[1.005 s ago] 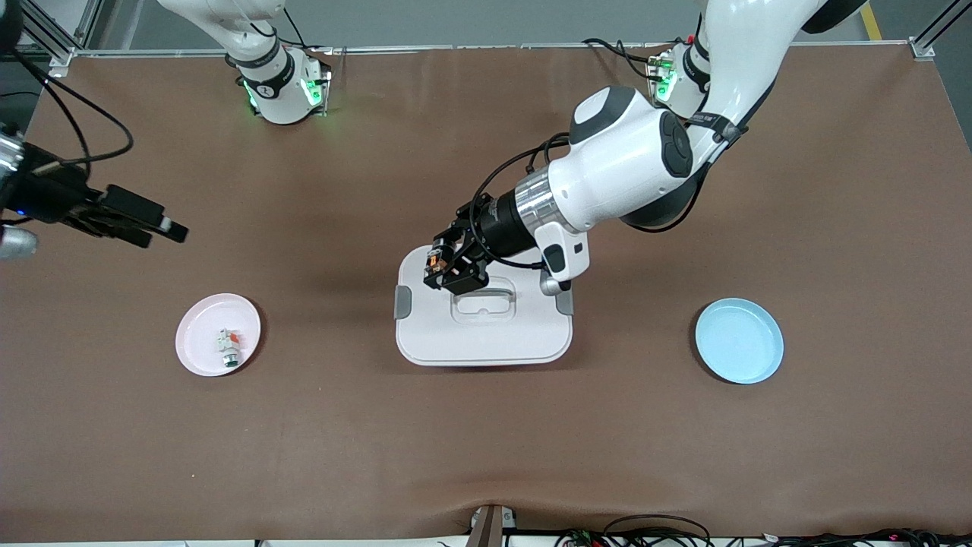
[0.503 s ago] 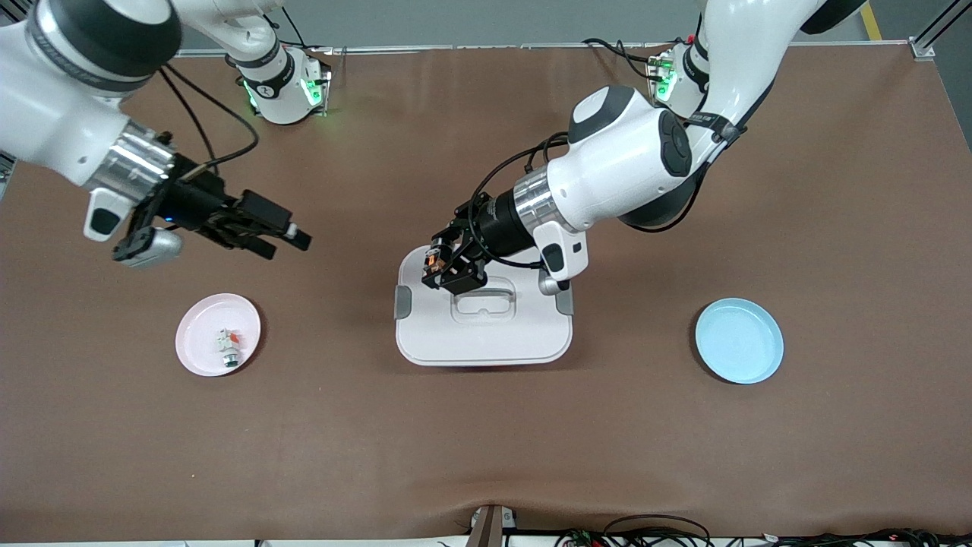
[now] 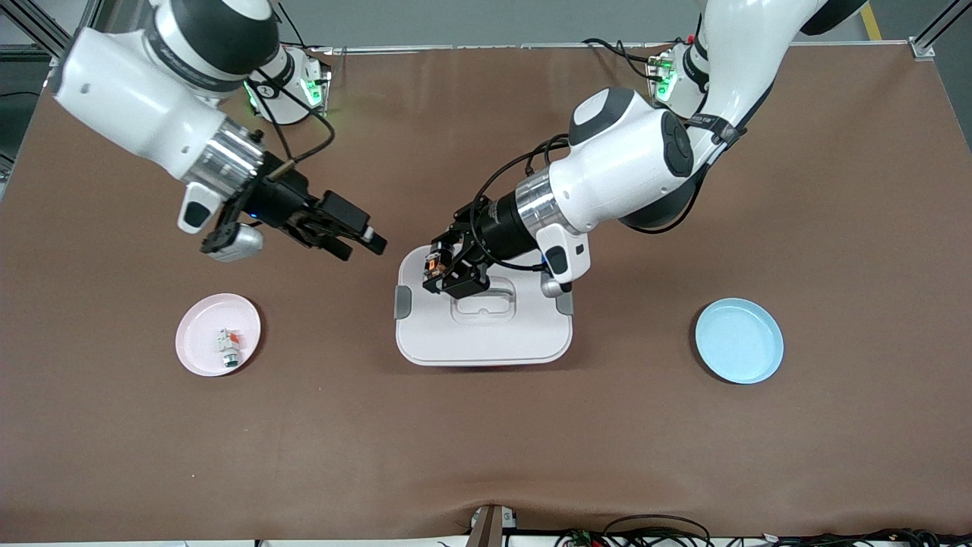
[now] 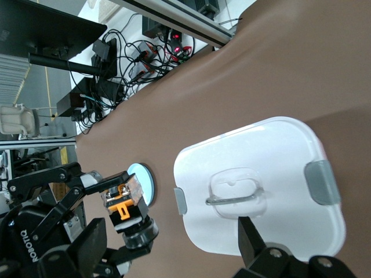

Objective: Transfer orange switch to right arm and place
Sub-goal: 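Reach the right gripper toward the orange switch held by the left gripper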

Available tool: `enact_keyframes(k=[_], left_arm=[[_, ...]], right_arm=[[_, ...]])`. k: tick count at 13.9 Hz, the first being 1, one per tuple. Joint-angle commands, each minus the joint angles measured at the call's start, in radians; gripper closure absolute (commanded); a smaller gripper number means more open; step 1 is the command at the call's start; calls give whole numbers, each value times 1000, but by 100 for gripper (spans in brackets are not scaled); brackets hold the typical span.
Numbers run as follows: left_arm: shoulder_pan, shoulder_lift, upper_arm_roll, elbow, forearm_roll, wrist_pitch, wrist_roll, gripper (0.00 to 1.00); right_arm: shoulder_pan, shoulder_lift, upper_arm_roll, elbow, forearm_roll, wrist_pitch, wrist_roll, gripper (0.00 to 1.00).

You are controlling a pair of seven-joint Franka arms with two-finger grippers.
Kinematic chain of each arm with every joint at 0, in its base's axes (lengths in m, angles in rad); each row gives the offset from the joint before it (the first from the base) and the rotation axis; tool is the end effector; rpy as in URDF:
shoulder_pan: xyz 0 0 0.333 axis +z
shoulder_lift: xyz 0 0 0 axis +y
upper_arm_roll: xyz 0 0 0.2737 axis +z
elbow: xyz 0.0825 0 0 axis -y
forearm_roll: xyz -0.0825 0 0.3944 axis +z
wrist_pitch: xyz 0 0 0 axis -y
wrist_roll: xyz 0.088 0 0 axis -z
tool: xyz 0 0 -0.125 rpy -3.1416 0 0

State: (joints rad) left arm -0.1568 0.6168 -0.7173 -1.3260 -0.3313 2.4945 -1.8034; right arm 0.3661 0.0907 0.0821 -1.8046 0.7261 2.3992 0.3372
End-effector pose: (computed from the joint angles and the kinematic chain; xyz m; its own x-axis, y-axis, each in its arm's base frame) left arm 0.5741 -0.4877 0.4674 0.2578 0.6263 -0.7358 0.9577 -0.0649 0.2803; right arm 0.5772 0.2905 0.4886 0.9386 -0.3364 0.0762 -0.1901 -0.6889 -0.6995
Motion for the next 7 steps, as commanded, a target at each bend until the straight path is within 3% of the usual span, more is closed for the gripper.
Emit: enact_keyframes(k=[1, 7], left_arm=[[-15, 12, 2, 22, -15, 17, -14, 91], [-29, 14, 2, 21, -3, -8, -19, 91]], right_arm=[[46, 30, -10, 14, 33, 64, 28, 0], [117, 110, -12, 93, 30, 141, 115, 0]])
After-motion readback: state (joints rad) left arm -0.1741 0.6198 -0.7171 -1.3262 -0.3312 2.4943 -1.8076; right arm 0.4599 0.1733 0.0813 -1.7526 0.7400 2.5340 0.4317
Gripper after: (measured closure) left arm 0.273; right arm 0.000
